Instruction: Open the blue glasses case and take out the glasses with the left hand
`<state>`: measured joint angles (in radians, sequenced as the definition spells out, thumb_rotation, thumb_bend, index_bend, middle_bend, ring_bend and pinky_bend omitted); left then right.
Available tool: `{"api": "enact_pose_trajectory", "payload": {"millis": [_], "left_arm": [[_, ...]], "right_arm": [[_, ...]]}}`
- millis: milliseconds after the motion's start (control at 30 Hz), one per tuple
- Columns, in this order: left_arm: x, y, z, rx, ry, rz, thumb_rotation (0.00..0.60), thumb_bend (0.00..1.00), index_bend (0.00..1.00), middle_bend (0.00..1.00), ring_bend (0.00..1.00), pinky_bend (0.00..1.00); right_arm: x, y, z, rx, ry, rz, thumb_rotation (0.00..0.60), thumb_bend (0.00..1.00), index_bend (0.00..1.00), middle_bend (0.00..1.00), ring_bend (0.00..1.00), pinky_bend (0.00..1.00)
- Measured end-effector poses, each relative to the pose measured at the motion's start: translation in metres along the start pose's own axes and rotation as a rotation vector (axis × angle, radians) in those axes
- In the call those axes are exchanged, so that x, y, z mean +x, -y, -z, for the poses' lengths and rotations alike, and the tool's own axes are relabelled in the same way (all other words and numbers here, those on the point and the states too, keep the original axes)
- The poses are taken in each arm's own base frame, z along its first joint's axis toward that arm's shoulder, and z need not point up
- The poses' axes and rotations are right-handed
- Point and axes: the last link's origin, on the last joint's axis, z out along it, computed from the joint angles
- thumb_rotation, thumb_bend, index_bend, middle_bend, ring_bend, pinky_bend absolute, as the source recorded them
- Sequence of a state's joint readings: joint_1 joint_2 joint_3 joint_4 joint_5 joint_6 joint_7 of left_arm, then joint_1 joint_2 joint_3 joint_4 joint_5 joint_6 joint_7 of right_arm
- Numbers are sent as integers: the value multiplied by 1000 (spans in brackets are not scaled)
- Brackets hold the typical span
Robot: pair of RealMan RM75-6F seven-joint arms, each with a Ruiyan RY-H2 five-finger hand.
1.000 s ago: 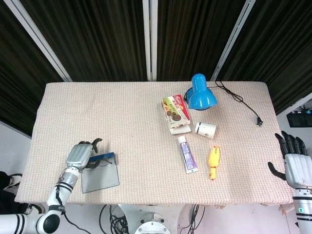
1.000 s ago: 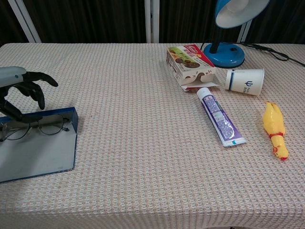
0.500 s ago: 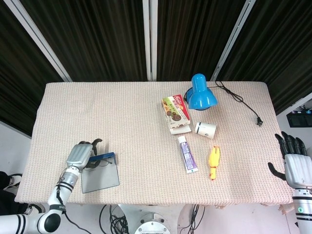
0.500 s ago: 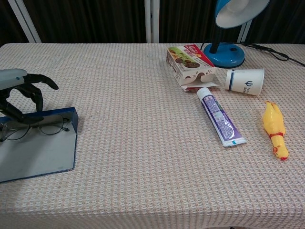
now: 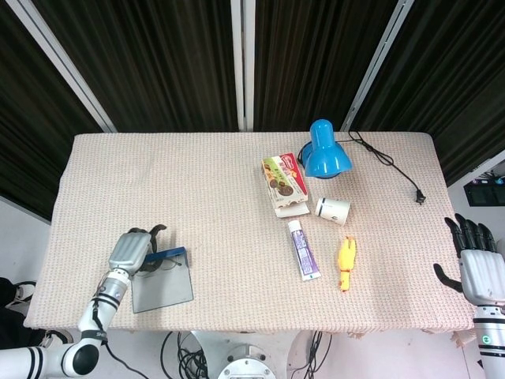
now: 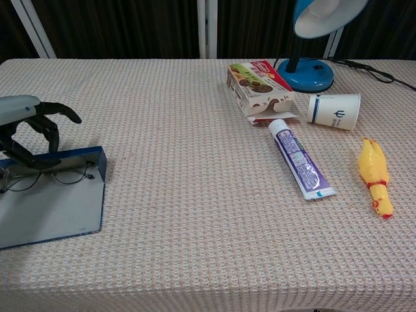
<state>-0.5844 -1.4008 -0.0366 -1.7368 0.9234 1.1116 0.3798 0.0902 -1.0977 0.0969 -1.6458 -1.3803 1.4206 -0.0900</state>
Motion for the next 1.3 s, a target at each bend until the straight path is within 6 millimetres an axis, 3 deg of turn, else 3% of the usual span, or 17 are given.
{"api": "enact_pose_trajectory", "payload": {"millis": [667, 1300], "left_arm": [[4, -4, -4, -59, -51, -55, 600, 315, 220, 576, 338, 278], [12, -26, -15, -190, -277, -339, 600, 314, 239, 598, 356, 284]], "right_arm": [[0, -2, 0, -4, -1, -2, 600, 228, 0, 0, 0, 0], [0, -6, 0, -16, -4, -5, 600, 228, 0, 0, 0, 0]]}}
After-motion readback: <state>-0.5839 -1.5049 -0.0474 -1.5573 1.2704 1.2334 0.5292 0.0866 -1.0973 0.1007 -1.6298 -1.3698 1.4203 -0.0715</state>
